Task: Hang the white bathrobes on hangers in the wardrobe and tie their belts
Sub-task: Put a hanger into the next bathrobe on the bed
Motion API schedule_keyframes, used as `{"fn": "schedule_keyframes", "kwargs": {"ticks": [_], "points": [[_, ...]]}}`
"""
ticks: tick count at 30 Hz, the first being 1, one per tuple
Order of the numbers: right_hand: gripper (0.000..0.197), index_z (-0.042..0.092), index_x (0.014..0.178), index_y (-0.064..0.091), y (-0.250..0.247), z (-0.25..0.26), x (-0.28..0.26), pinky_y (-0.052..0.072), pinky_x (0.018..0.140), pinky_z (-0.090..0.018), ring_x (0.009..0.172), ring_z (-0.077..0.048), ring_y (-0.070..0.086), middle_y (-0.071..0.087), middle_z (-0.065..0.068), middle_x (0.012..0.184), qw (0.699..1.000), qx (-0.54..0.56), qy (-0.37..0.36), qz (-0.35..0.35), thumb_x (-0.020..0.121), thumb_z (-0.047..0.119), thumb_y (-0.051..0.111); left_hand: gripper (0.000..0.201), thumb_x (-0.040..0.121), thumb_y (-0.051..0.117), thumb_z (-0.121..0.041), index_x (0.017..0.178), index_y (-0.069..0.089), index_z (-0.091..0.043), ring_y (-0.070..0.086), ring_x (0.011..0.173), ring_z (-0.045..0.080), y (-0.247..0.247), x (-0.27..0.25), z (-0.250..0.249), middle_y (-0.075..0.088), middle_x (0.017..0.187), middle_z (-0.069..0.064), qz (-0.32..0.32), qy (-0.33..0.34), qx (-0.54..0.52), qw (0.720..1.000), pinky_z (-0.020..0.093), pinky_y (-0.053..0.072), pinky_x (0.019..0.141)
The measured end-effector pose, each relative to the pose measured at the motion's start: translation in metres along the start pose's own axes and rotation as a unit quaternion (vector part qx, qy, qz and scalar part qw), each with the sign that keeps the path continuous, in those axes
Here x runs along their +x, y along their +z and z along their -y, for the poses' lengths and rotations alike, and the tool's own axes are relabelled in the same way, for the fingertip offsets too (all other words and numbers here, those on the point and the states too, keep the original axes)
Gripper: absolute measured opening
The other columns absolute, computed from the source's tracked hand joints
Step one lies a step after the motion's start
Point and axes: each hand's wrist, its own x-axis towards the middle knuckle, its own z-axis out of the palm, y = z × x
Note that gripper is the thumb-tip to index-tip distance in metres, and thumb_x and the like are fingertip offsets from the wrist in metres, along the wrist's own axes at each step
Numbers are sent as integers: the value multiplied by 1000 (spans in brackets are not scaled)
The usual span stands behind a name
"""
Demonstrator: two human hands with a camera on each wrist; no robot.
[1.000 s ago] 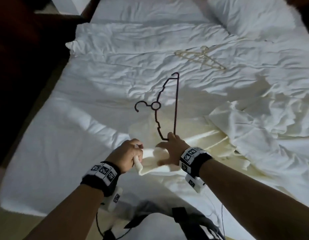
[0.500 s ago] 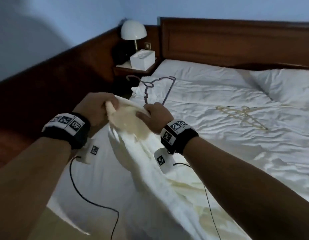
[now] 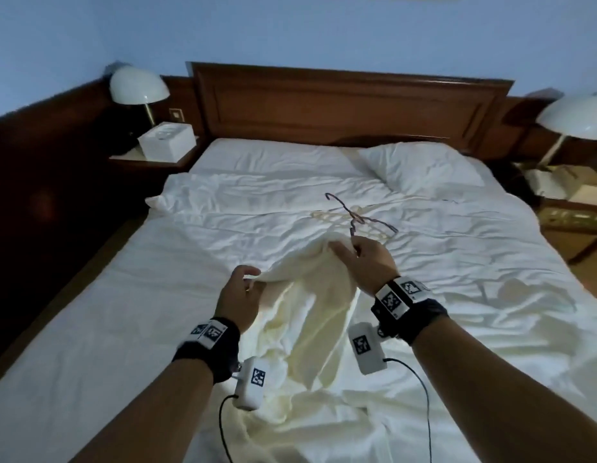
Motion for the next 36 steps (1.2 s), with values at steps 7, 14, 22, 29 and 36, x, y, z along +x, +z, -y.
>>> {"fn": "schedule_keyframes", "kwargs": {"ticks": [7, 14, 22, 29, 36], "points": [[33, 34, 113, 64, -39, -112, -42, 45, 89, -32, 97, -19, 54, 46, 1, 101, 986, -157, 23, 50, 90, 55, 54, 19, 94, 54, -34, 85, 59, -18, 56, 64, 17, 37, -1, -45, 61, 71, -1, 29, 73, 1, 997, 28, 43, 58], [32, 24, 108, 61, -4, -105, -86, 41, 81, -37, 90, -17, 52, 50, 6, 97, 980, -43, -195, 27, 96, 36, 34, 12, 80, 47, -25, 87, 56, -22, 56, 57, 24, 46, -26, -39, 59, 67, 13, 34, -57, -187, 980, 33, 45, 55], [12, 22, 109, 51, 40, -66, -113, 35, 71, -20, 71, -3, 42, 42, 18, 84, 934, -81, -262, 231, 97, 21, 51, 20, 86, 51, -11, 102, 63, -9, 64, 88, 24, 34, -53, -51, 68, 94, 8, 107, -120, -368, 916, 37, 51, 83], [16, 33, 106, 40, 64, -53, -125, 52, 73, -37, 74, -17, 56, 49, 13, 77, 932, -58, -171, 314, 97, 23, 49, 34, 91, 56, -25, 106, 61, 5, 59, 81, 22, 31, -77, -50, 63, 89, 13, 107, -54, -332, 935, 35, 48, 76], [35, 30, 121, 39, 67, -47, -141, 51, 81, -31, 100, -11, 64, 52, 12, 111, 900, -112, -199, 372, 97, 7, 48, 22, 100, 49, -23, 96, 70, -19, 63, 92, 17, 36, -71, -34, 71, 99, 3, 76, 22, -91, 993, 13, 48, 72]]}}
